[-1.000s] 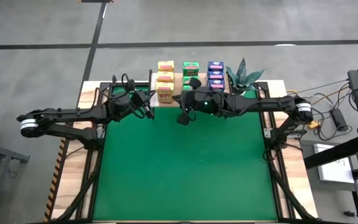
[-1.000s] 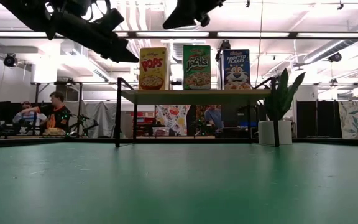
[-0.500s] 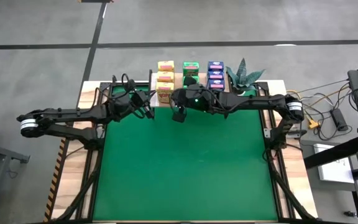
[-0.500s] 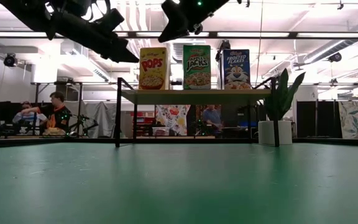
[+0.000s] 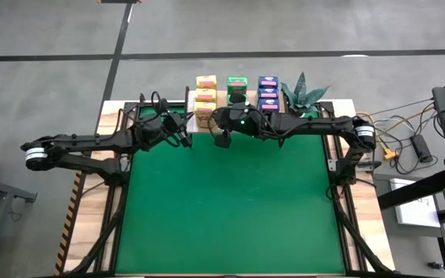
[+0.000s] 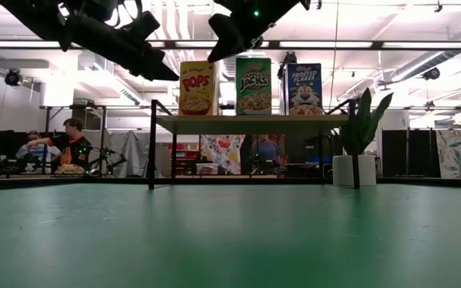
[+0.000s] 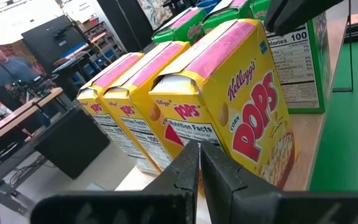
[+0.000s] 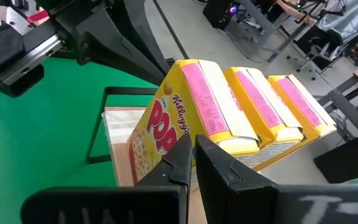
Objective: Stack cereal on shelf
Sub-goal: Put the yellow cereal box on the shelf aligned with the other yellow cereal boxes
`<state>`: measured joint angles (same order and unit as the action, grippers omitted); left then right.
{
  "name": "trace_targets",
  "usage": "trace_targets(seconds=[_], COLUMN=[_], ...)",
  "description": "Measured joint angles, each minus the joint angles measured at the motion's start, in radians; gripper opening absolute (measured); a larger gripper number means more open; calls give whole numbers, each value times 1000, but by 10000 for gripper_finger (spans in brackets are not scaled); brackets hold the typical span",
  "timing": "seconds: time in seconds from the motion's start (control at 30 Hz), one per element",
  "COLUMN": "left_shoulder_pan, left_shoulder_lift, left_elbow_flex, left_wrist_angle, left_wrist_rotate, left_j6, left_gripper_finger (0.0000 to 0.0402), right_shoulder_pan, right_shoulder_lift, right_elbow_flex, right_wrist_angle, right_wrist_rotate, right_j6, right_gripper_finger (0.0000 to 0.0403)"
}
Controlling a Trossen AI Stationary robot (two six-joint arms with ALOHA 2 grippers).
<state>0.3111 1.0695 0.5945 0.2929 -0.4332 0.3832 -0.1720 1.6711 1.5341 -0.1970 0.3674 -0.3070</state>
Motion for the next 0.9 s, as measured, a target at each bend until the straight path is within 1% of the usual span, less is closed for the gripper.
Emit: trace_targets(seconds=[0.53, 0.7, 0.9], left_shoulder_pan=[-9, -9, -9], left_shoulder_lift=[-2, -2, -2], left_elbow_flex=[0, 0, 0], left_wrist_angle=[-12, -11, -11], left_wrist_rotate=[-3, -3, -3], left_j6=[0, 0, 0], left_gripper_finger=[0, 0, 0], right_shoulder_pan=[-6, -6, -6], right_shoulder_lift=[1, 1, 1], right_elbow_flex=[0, 0, 0], right_wrist_angle=[-1, -4, -6], right_wrist_rotate=[4, 51, 53], right_j6=[-9, -22, -23], right_gripper_finger=[12, 12, 12])
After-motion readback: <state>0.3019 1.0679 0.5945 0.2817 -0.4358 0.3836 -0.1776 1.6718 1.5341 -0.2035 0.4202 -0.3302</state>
